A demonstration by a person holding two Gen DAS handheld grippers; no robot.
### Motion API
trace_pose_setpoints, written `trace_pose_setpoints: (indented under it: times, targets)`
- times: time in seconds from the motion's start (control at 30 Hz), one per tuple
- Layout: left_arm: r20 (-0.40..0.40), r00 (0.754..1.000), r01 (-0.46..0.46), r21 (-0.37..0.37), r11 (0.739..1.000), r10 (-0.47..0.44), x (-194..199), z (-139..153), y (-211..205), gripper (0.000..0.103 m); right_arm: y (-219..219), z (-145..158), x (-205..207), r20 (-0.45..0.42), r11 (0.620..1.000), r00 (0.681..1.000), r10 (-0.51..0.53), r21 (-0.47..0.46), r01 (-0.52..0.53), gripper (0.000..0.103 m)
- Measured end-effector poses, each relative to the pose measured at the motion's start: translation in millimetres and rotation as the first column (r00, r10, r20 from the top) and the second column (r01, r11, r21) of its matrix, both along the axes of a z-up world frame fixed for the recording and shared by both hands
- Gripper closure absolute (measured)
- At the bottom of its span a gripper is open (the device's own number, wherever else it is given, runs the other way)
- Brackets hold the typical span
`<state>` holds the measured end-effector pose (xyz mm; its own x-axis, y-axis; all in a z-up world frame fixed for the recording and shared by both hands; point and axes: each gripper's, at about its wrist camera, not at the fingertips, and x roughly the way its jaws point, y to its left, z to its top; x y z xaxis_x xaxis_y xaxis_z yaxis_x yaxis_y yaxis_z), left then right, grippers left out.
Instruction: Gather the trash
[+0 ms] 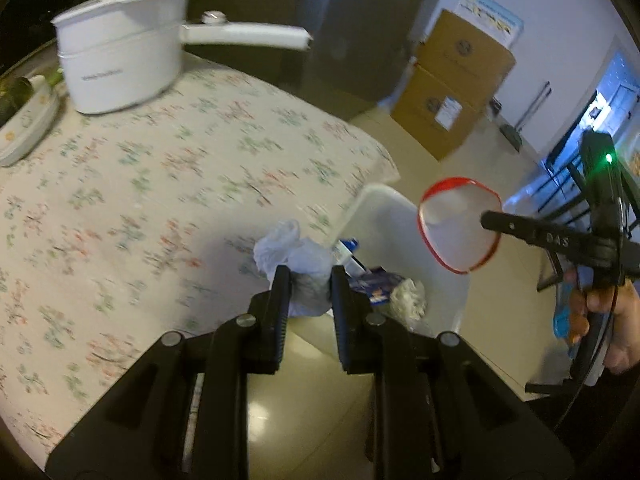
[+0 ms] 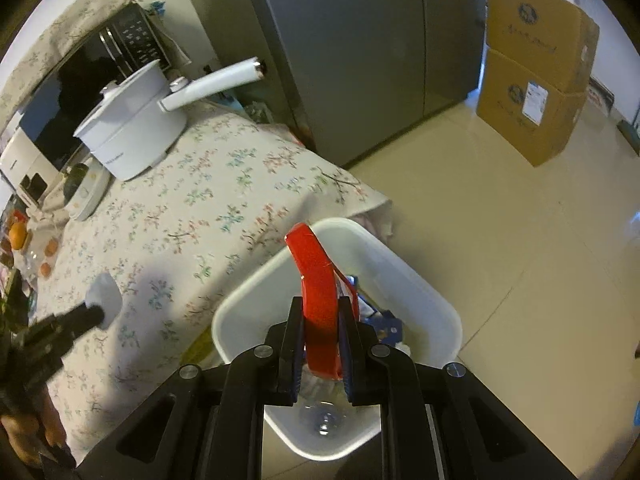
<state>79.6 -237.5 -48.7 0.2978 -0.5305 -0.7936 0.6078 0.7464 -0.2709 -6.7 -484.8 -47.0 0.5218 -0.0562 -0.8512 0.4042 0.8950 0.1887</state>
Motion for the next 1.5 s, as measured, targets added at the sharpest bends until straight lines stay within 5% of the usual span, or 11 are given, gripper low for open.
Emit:
trace_pose_setpoints:
  times: [0.2, 0.27, 0.3, 0.7, 0.77, 0.8, 0.9, 1.07, 1.27, 1.5]
  targets:
    - [-0.036, 0.996, 0.08, 0.012, 0.997, -0.079, -15.9, -14.3, -40.3, 0.081, -11.1, -10.6, -3.7, -0.031, 0.999, 0.999, -0.022, 0.029, 0.023, 0.076]
    - [-0.039, 0.994, 0.105, 0.022, 0.994, -0.104, -22.7, -19.0, -52.2, 0.081, -12.2, -7.3, -6.5, -0.019, 1.0, 0.999, -0.029, 0.009, 0.03, 0.043]
    - [-0.044, 0.992, 0.116, 0.028, 0.993, -0.114, -24.8, -23.0, -59.1, 0.081, -13.9, -3.8, -9.8, 0.001, 0.999, 0.999, -0.037, 0.003, 0.037, 0.038]
    - [-0.083, 0.987, 0.143, 0.086, 0.986, -0.136, -22.9, -58.4, -97.3, 0.078, -32.8, -8.1, -21.6, -0.018, 0.999, 0.999, -0.046, -0.001, 0.046, 0.036]
    - [-0.071, 0.986, 0.155, 0.099, 0.983, -0.148, -25.0, -57.7, -98.7, 0.066, -34.0, -9.0, -23.4, -0.022, 0.999, 0.999, -0.045, -0.009, 0.045, 0.036]
    - [-0.066, 0.986, 0.157, 0.108, 0.982, -0.151, -25.8, -57.0, -98.6, 0.052, -34.4, -9.2, -24.1, -0.024, 0.999, 0.999, -0.044, -0.012, 0.044, 0.035]
    - [-0.023, 0.992, 0.129, 0.124, 0.984, -0.127, -27.6, -50.2, -90.8, 0.029, -34.1, -8.9, -27.6, -0.027, 0.999, 0.999, -0.042, -0.02, 0.042, 0.032]
    - [0.028, 0.999, 0.03, 0.15, 0.988, -0.035, -31.8, -31.3, -63.9, 0.01, -24.7, -2.2, -33.5, -0.019, 0.999, 0.999, -0.035, -0.042, 0.034, 0.031]
    - [0.142, 0.984, -0.133, 0.16, 0.978, 0.11, -54.1, 7.9, -6.6, 0.004, 19.7, 20.9, -38.8, 0.04, 0.994, 0.999, 0.026, -0.111, -0.022, 0.018]
    - [0.29, 0.913, -0.331, 0.109, 0.937, 0.288, -93.9, 65.2, 74.8, 0.001, 117.0, 60.1, -63.8, 0.171, 0.956, 0.966, 0.196, -0.251, -0.15, 0.005]
